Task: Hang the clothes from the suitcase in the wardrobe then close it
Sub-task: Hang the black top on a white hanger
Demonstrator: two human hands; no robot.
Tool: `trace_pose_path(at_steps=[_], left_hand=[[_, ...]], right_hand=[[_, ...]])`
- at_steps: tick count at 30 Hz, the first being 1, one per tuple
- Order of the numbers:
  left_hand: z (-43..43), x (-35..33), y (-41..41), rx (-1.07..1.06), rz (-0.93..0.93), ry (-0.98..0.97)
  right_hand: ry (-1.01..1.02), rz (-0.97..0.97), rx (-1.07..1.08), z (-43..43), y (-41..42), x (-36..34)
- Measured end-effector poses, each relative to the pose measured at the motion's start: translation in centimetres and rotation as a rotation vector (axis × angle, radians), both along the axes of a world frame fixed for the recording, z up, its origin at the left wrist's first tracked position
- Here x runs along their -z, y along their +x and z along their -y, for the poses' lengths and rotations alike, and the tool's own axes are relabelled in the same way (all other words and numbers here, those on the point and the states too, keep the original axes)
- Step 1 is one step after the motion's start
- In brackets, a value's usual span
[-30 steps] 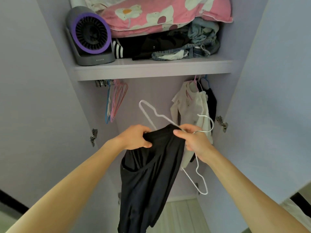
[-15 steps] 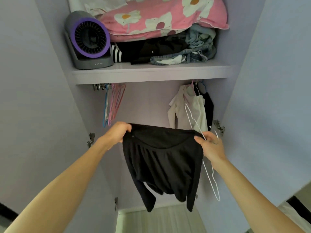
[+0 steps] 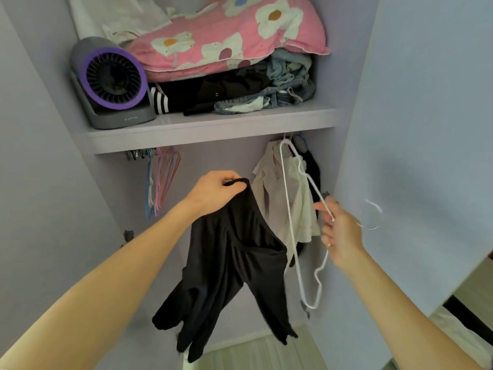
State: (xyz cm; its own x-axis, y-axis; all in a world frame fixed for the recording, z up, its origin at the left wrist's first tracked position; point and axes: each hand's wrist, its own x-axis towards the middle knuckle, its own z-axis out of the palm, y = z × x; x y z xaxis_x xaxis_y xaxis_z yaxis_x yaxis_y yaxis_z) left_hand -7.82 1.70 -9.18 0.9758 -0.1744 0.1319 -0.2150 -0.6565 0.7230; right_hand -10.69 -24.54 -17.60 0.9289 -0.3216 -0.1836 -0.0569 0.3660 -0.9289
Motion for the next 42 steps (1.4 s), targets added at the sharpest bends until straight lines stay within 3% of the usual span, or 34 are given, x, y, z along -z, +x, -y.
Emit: trace_pose_path(at_steps=[3,6,12,18,24,27,33,37,42], left_hand=[[0.9,-0.5,0.1,0.020,-0.002,0.012],[1.1,-1.3,-0.2,0.043,-0.017,0.014],[0.8,-2.9,-1.5,0.060,-0.031,-0.051],[-0.5,-4.2,-2.4,-0.018,-0.054,-0.147],[-1.2,-4.7,-3.0,-0.051,-0.092,-0.268],[-0.8,-5.0,-3.3,-0.049,-0.088,-0.305],[-4.0,-5.4,-2.7,-0.299,-0.011,-0.435],[-6.2,-3.5,-1.8,-0.435,0.115,-0.131],[-7.4,-2.4,-1.3,-0.465,0.128,0.046]], right_hand=[[0.360,0.068,0.011,-0.7,-0.2,-3.5],[0.545,0.135,0.025,-1.5,-0.4,-6.2],[0.559,0.202,0.055,-4.3,0.7,-8.8],[0.323,0.196,0.131,-7.6,1.3,-7.4],[0.522,0.233,0.065,-8.3,1.7,-9.0],[0.344,0.234,0.063,-9.0,2.7,-8.3],[-0.322,0.161,0.002,-6.9,2.9,-3.4],[-0.634,0.224,-0.104,-5.1,2.6,-4.4],[-0.949,0.217,-0.246,-4.3,2.7,-6.6]])
